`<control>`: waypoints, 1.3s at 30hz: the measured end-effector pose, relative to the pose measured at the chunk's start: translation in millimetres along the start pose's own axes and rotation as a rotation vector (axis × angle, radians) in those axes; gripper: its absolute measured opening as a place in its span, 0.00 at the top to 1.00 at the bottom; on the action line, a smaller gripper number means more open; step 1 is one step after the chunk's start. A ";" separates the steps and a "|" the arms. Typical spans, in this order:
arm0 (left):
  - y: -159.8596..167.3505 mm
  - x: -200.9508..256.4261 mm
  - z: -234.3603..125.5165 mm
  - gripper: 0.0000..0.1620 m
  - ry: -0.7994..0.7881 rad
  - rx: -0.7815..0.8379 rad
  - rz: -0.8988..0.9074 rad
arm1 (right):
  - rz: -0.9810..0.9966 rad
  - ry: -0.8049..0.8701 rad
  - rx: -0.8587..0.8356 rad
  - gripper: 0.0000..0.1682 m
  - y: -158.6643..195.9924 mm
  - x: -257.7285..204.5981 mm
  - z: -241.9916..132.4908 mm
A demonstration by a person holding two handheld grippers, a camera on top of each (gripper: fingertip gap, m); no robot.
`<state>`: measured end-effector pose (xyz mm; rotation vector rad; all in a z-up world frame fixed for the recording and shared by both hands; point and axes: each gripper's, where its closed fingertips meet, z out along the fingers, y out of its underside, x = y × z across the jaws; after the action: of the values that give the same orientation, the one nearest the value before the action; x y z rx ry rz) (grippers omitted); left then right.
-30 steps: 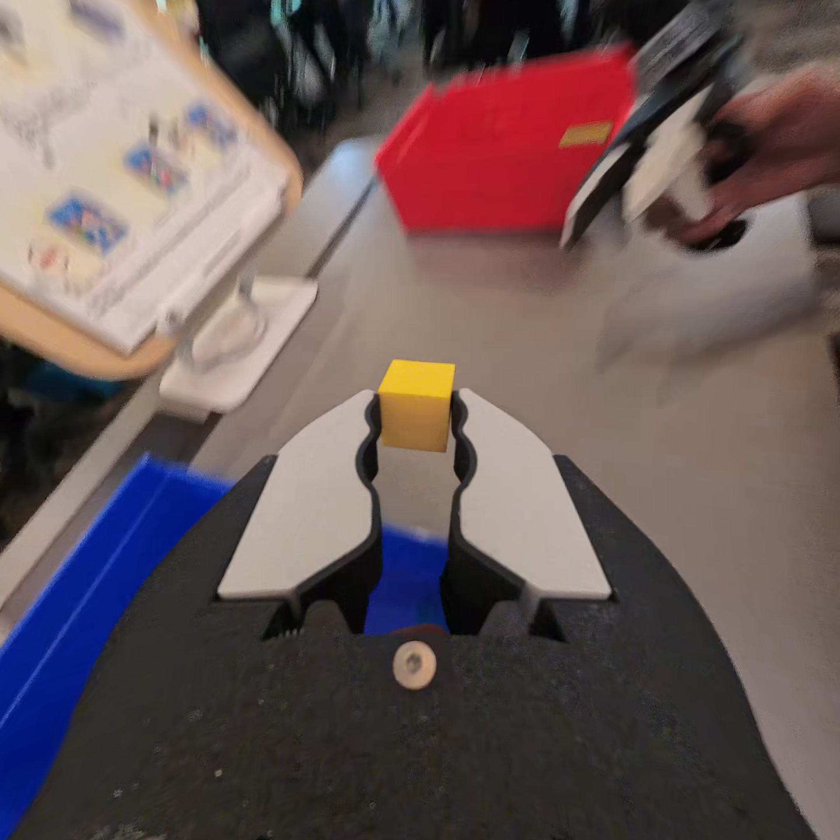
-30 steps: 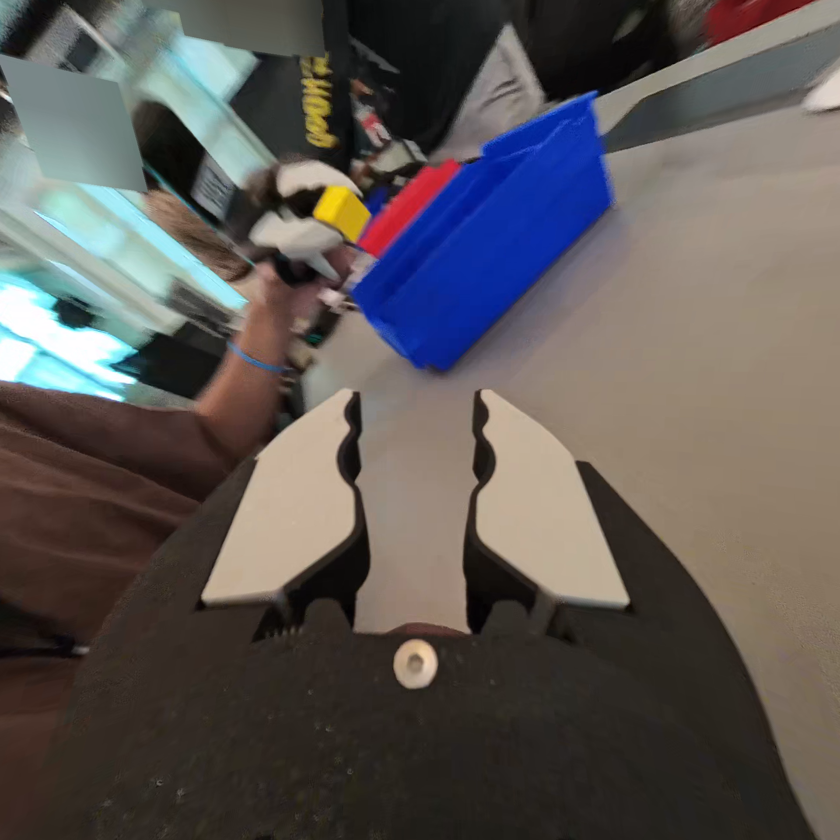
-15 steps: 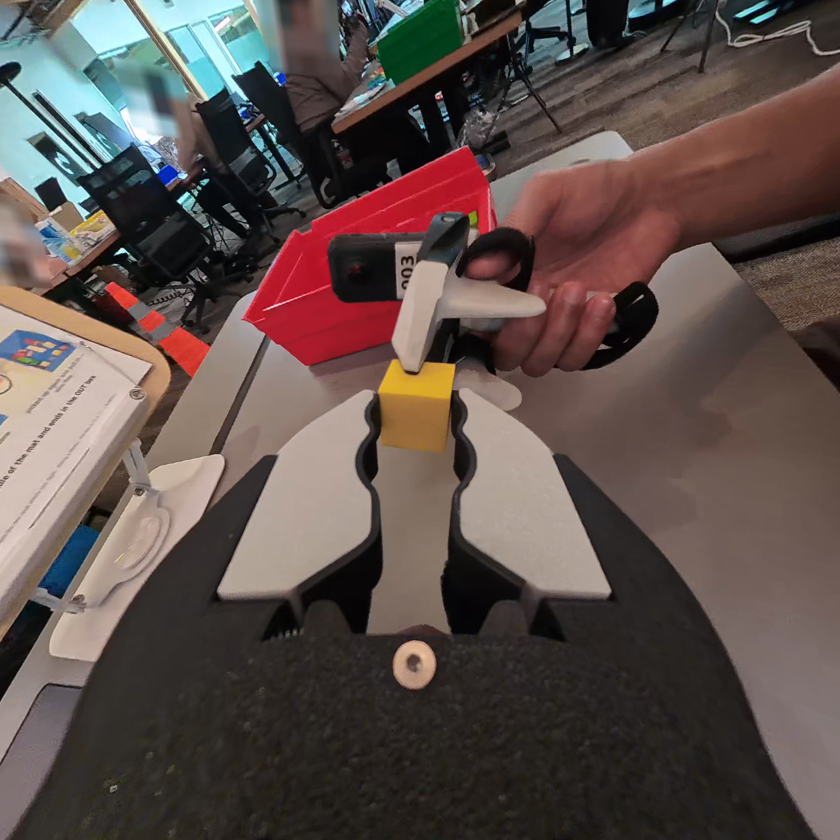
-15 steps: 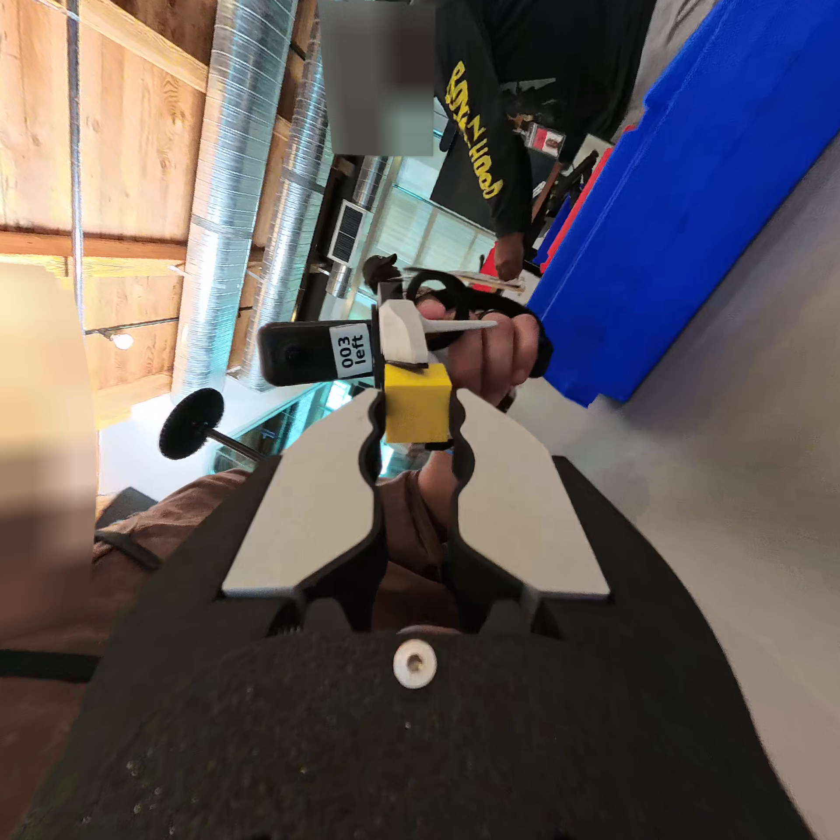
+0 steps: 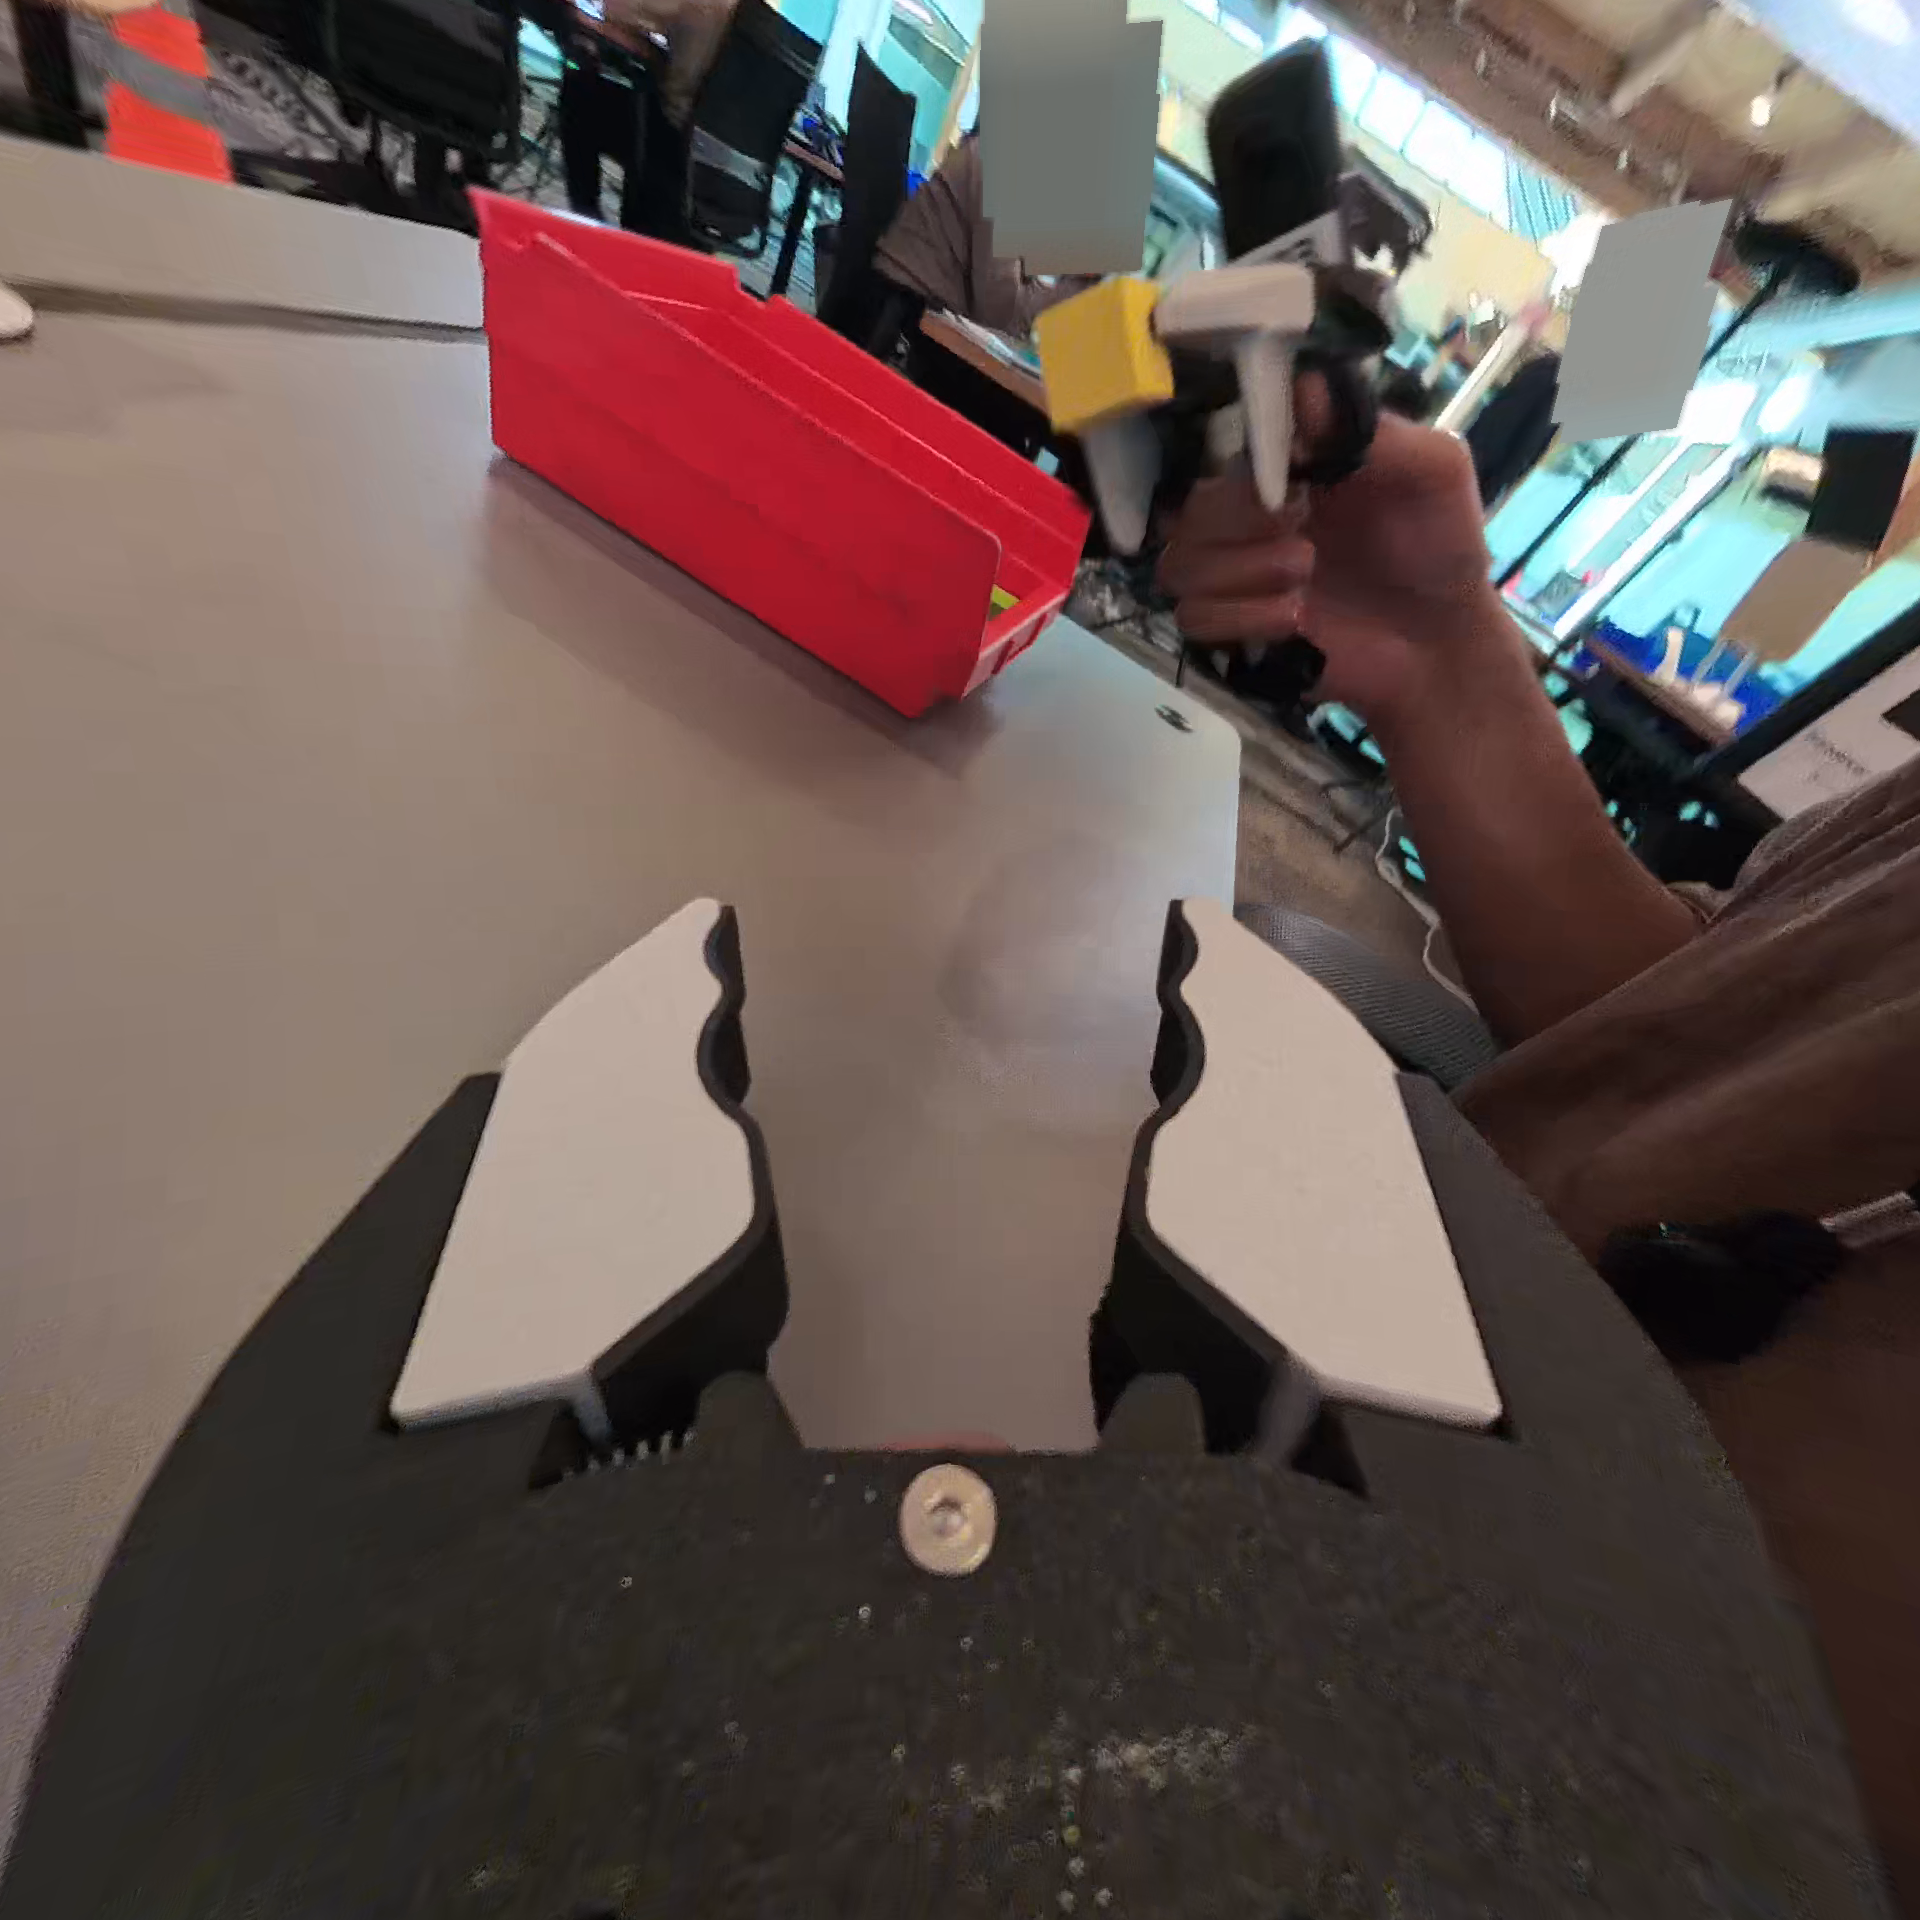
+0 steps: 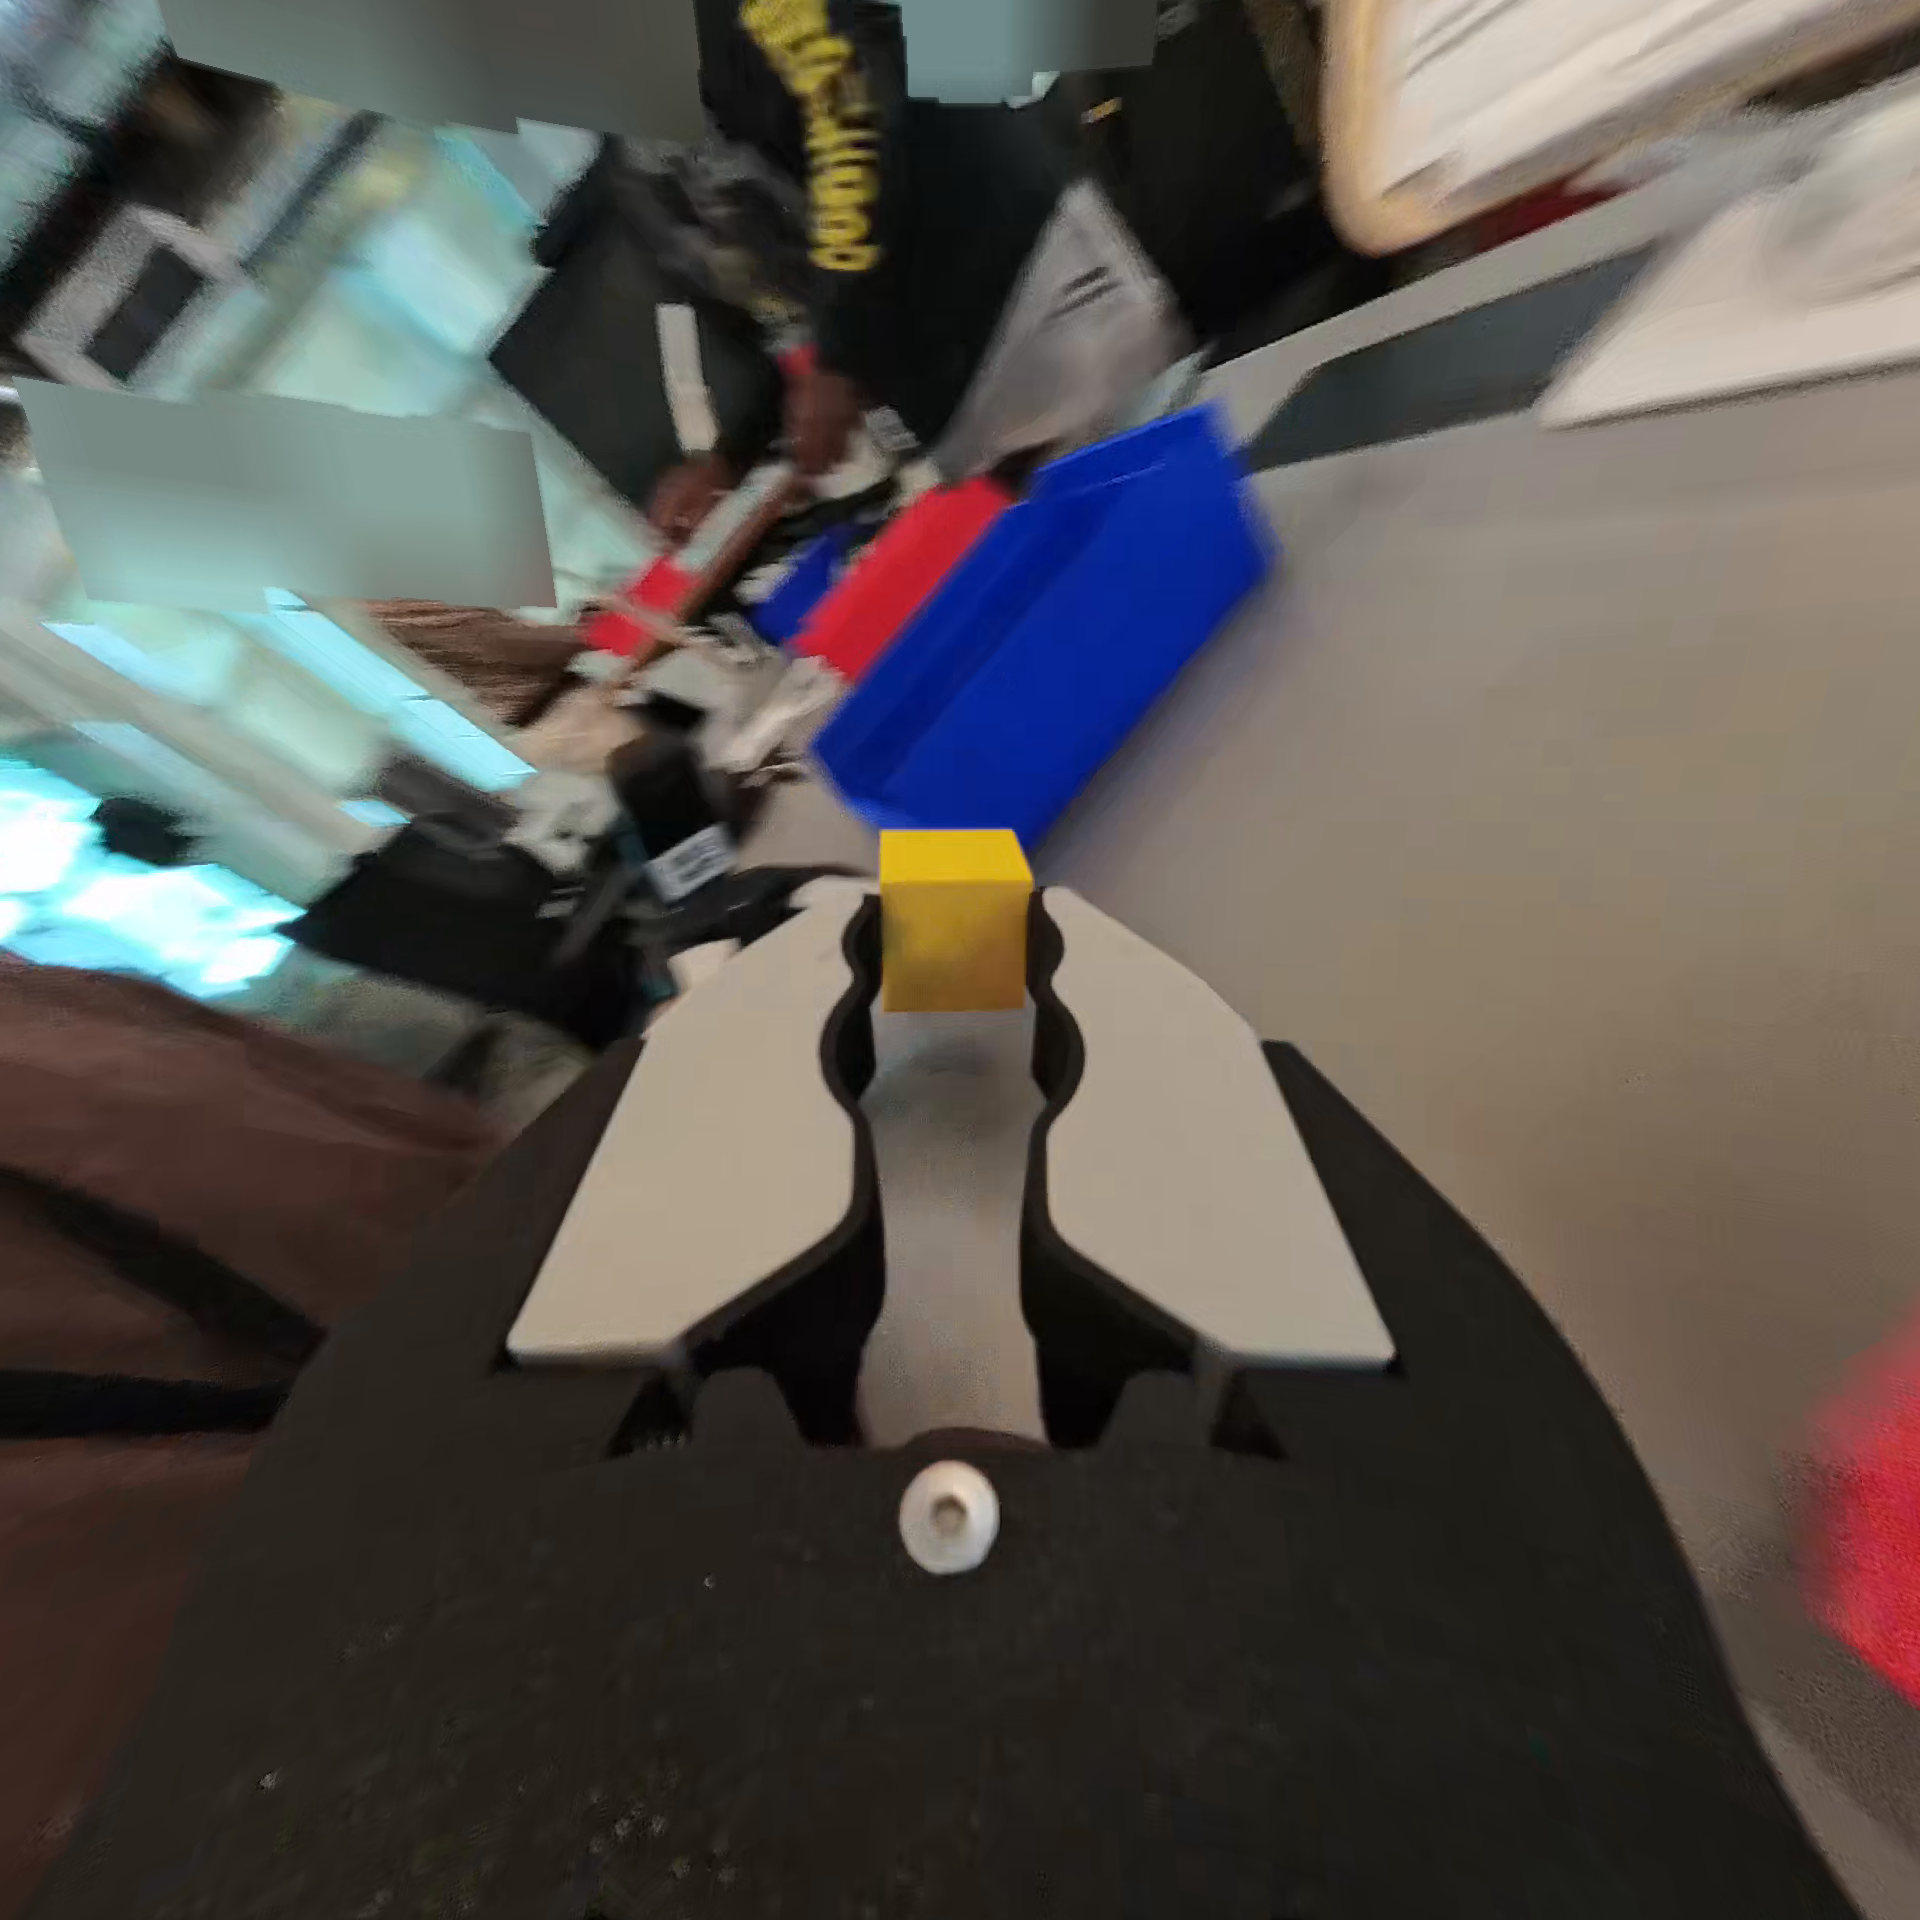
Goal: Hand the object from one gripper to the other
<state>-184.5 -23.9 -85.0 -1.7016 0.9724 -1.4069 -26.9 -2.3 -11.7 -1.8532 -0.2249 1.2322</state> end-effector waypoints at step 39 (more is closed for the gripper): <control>4.1 -8.7 -14.5 0.60 0.015 0.011 -0.071 | -0.204 1.263 -0.930 0.84 -109.9 362.7 -151.8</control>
<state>-200.4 -19.0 -90.3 -1.7353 0.9185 -1.4700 308.7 184.5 -150.1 -2.9086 -0.2692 -0.4527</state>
